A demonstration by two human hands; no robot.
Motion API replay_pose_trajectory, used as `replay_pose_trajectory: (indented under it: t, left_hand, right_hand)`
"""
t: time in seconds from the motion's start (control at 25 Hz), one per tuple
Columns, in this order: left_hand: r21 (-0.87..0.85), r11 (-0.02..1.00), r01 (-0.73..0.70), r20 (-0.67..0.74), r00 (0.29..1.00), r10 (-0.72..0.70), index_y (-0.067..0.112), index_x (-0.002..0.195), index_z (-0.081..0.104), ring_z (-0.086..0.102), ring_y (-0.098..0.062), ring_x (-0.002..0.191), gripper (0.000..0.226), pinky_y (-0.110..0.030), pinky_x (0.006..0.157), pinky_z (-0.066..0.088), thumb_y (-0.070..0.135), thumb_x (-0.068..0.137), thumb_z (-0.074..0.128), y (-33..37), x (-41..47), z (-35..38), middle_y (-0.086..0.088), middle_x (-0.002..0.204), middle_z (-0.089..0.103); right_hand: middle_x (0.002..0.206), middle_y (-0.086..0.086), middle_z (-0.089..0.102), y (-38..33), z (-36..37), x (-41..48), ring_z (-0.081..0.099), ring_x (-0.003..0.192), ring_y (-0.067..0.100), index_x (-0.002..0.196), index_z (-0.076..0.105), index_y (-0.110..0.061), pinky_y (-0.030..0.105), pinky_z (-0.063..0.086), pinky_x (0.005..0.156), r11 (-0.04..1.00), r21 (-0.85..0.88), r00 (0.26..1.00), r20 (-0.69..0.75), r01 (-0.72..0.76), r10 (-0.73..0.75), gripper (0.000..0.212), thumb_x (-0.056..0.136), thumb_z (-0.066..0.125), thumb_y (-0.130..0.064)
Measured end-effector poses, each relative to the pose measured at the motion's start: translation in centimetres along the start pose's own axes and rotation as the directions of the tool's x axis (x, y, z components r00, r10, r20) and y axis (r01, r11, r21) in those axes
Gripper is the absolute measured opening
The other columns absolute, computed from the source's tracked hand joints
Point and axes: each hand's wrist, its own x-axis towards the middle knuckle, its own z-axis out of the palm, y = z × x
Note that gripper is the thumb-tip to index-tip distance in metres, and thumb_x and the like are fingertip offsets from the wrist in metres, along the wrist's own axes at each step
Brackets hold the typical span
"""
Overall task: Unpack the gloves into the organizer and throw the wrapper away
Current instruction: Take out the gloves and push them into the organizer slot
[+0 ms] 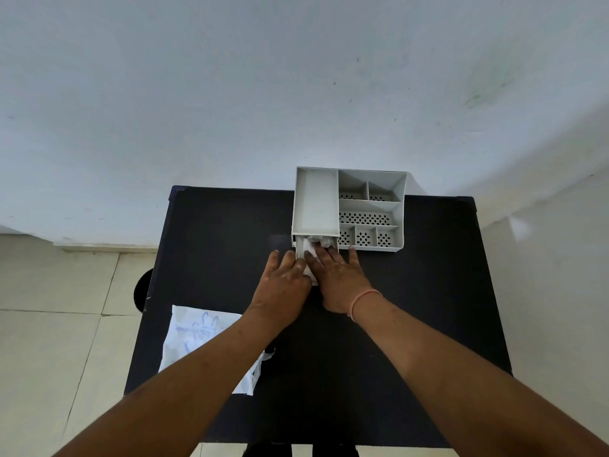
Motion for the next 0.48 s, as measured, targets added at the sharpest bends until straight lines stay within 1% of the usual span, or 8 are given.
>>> replay_pose_trajectory:
  t: [0.08,0.12,0.2,0.28,0.32,0.4,0.44,0.48]
  left_hand:
    - [-0.013,1.000,0.002,-0.001,1.000,-0.002,0.016,0.128,0.077,0.055,-0.036,0.136,0.033,-0.060,0.123,0.034,0.027,0.098,0.066,0.0,0.1,-0.1,-0.012,0.137,0.071]
    - [-0.011,1.000,0.008,-0.004,1.000,-0.008,0.017,0.130,0.076,0.055,-0.035,0.136,0.035,-0.059,0.124,0.033,0.026,0.099,0.064,0.0,0.2,-0.2,-0.010,0.136,0.072]
    - [-0.008,1.000,0.015,-0.017,1.000,-0.015,0.019,0.127,0.079,0.053,-0.036,0.140,0.033,-0.060,0.125,0.031,0.027,0.099,0.064,0.1,0.3,-0.1,-0.009,0.134,0.074]
    - [-0.010,1.000,0.014,-0.037,0.999,-0.015,0.020,0.114,0.084,0.052,-0.038,0.142,0.026,-0.062,0.123,0.034,0.030,0.096,0.069,0.0,0.2,0.1,-0.012,0.135,0.073]
    - [-0.014,1.000,0.018,-0.050,0.999,-0.019,0.020,0.108,0.086,0.052,-0.039,0.142,0.022,-0.063,0.121,0.036,0.030,0.095,0.071,-0.2,0.1,0.2,-0.014,0.137,0.072]
    - [-0.033,0.999,0.042,-0.078,0.996,-0.044,0.020,0.101,0.086,0.053,-0.040,0.139,0.018,-0.064,0.118,0.039,0.030,0.092,0.074,-0.3,-0.1,0.4,-0.016,0.138,0.069]
    - [-0.043,0.997,0.057,-0.086,0.994,-0.061,0.019,0.100,0.086,0.053,-0.041,0.138,0.018,-0.064,0.117,0.039,0.029,0.091,0.074,-0.2,-0.1,0.5,-0.017,0.138,0.068]
    - [-0.049,0.996,0.071,-0.091,0.993,-0.075,0.019,0.101,0.086,0.053,-0.040,0.137,0.018,-0.064,0.117,0.039,0.029,0.090,0.075,-0.2,-0.2,0.5,-0.016,0.139,0.067]
  right_hand:
    - [0.177,0.007,0.004,0.1,-0.5,0.2,0.004,0.163,0.030,0.167,0.013,-0.025,0.069,0.003,0.126,0.999,0.051,1.000,0.014,0.009,-0.010,0.088,0.094,0.062,-0.030]
    - [0.176,0.008,0.012,0.0,-0.8,0.1,0.010,0.162,0.030,0.164,0.021,-0.025,0.068,0.006,0.126,0.994,0.105,1.000,-0.022,0.017,-0.014,0.082,0.093,0.062,-0.028]
    - [0.165,0.008,0.039,-0.6,-1.2,-0.4,0.030,0.156,0.029,0.155,0.041,-0.022,0.063,0.018,0.126,0.983,0.179,0.981,-0.193,0.034,0.001,0.067,0.092,0.062,-0.026]
    - [0.144,0.005,0.062,-0.9,-1.0,-1.1,0.053,0.139,0.027,0.141,0.056,-0.020,0.052,0.033,0.121,0.984,0.177,0.910,-0.411,0.023,0.052,0.054,0.087,0.065,-0.026]
    - [0.134,0.005,0.068,-1.0,-0.8,-1.4,0.059,0.131,0.026,0.134,0.062,-0.018,0.048,0.040,0.116,0.983,0.186,0.862,-0.499,0.008,0.087,0.050,0.084,0.065,-0.026]
    - [0.125,0.005,0.070,-0.9,-0.1,-1.7,0.061,0.122,0.028,0.125,0.066,-0.015,0.044,0.046,0.107,0.964,0.262,0.790,-0.579,-0.054,0.202,0.046,0.079,0.062,-0.021]
    - [0.125,0.006,0.068,-0.9,0.2,-1.6,0.059,0.123,0.029,0.125,0.065,-0.014,0.044,0.046,0.106,0.948,0.304,0.780,-0.568,-0.099,0.264,0.047,0.078,0.061,-0.017]
    - [0.128,0.007,0.066,-0.9,0.4,-1.4,0.056,0.127,0.031,0.128,0.064,-0.013,0.046,0.045,0.107,0.940,0.315,0.794,-0.534,-0.133,0.292,0.050,0.077,0.062,-0.016]
